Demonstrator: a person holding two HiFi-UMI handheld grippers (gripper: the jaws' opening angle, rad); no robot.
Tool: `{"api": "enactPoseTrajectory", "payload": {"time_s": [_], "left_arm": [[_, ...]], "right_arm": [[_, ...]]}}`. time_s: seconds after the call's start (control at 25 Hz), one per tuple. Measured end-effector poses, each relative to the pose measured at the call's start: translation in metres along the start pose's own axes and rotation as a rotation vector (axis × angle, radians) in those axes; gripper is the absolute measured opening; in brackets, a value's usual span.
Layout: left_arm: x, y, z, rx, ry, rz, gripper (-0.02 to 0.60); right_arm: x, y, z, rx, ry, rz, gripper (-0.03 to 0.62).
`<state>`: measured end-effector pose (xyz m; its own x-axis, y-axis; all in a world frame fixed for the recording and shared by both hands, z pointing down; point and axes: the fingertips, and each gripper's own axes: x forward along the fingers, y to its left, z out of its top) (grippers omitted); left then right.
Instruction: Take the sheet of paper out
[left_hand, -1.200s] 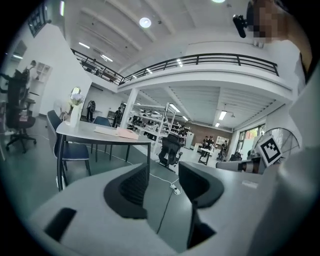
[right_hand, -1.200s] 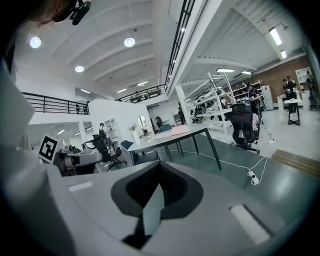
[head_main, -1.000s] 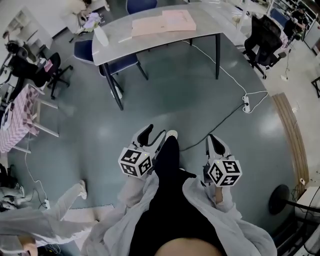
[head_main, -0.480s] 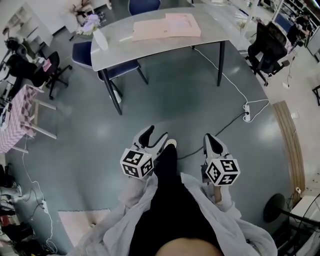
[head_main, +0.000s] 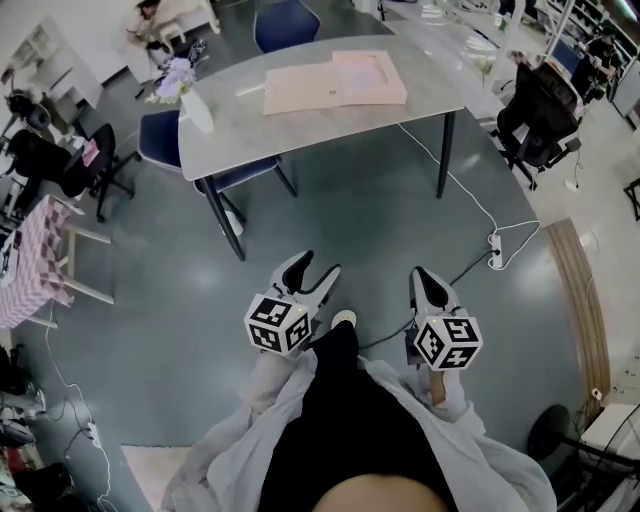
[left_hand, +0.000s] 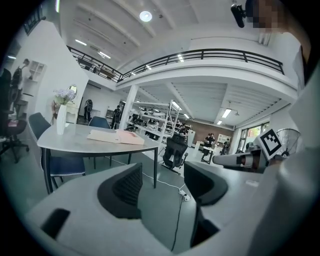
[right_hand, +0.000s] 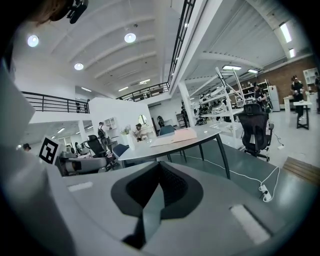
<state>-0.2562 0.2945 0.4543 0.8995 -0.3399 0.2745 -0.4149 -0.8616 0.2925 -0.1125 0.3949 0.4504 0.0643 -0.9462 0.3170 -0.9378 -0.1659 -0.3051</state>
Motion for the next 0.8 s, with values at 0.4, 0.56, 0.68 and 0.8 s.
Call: {"api": "enactPoseTrajectory", "payload": {"time_s": [0.4,0.56,0.68,0.8], "left_arm": [[0.047,0.065,0.029,0.007,0.021,-0.027,0.255],[0.065,0.084,0.037,0.012,0.029,-0.044,0.256],[0.077,0.093,0.040,0.011,0.035,-0.059,0.256],[0.082,0.100,0.039,0.004,0.043,-0.061,0.258]], "right_arm": [[0.075,0.002,0.022,0.004,0.010,-0.015,0.008],[0.099,-0.006,0.030,0.009,0.005,-0.037,0.008],[0.112,-0.010,0.031,0.010,0.013,-0.046,0.008],[0.123,-0.010,0.028,0.002,0.043,-0.041,0.008]]}}
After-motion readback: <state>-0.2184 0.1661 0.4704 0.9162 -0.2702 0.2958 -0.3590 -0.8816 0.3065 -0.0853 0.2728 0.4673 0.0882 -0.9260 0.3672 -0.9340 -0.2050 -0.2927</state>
